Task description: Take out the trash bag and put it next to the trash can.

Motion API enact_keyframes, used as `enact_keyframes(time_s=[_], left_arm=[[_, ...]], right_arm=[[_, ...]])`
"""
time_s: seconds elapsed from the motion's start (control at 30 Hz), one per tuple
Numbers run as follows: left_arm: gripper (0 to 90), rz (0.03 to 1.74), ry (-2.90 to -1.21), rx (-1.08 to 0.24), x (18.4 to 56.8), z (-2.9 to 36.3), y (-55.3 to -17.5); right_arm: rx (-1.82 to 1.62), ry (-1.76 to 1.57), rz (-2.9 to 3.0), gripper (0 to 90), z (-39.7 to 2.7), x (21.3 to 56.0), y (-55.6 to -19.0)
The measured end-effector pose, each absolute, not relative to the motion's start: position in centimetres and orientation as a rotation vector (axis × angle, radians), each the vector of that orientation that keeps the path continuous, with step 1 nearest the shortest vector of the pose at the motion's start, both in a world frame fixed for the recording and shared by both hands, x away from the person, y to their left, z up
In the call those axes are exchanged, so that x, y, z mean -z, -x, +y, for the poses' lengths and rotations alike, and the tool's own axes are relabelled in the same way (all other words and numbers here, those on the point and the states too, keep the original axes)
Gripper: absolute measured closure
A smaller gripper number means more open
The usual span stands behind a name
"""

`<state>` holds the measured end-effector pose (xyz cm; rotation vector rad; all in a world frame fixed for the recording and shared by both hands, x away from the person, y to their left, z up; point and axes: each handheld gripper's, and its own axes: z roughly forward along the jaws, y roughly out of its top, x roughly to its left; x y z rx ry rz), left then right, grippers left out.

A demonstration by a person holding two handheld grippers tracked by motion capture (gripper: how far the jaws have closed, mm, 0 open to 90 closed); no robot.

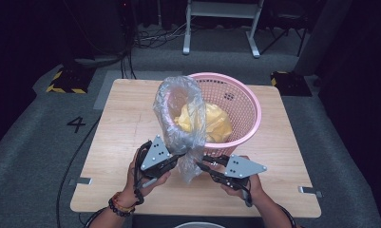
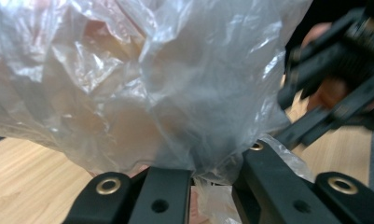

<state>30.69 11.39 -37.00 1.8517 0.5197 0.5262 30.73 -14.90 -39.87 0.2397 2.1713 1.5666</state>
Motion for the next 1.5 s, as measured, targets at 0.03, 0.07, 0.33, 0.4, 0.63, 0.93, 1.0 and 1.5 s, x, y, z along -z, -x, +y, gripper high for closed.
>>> enact_keyframes(time_s=[0.03, 0.07, 0.33, 0.4, 0.63, 0.93, 1.0, 1.5], left_arm=[[87.9, 0.520, -1.852, -0.526, 37.0, 11.4, -30.7], [88.1, 0.512, -1.863, -0.534, 37.2, 11.3, -30.7], [88.1, 0.480, -1.889, -0.522, 38.2, 10.7, -30.7], [88.0, 0.463, -1.912, -0.517, 38.5, 10.4, -30.7], [79.8, 0.443, -1.913, -0.475, 39.4, 10.6, -30.6], [22.3, 0.514, -1.850, -0.390, 39.7, 12.4, -30.4], [17.0, 0.553, -1.790, -0.360, 39.2, 13.7, -30.2], [15.9, 0.592, -1.719, -0.429, 34.5, 13.3, -30.3]], right_arm=[[-1.567, -0.240, 2.171, 70.5, -14.9, 39.9, -30.7], [-1.585, -0.239, 2.138, 64.4, -15.4, 39.3, -30.3], [-1.700, -0.233, 2.004, 53.2, -14.6, 36.9, -29.0], [-1.706, -0.239, 2.007, 54.7, -14.0, 36.8, -29.3], [-1.673, -0.251, 2.056, 85.5, -12.6, 37.7, -30.7], [-1.665, -0.253, 2.102, 89.9, -12.5, 38.8, -31.5], [-1.662, -0.251, 2.104, 90.0, -12.5, 38.8, -31.6], [-1.572, -0.098, 2.153, 90.0, -11.0, 39.4, -30.8]])
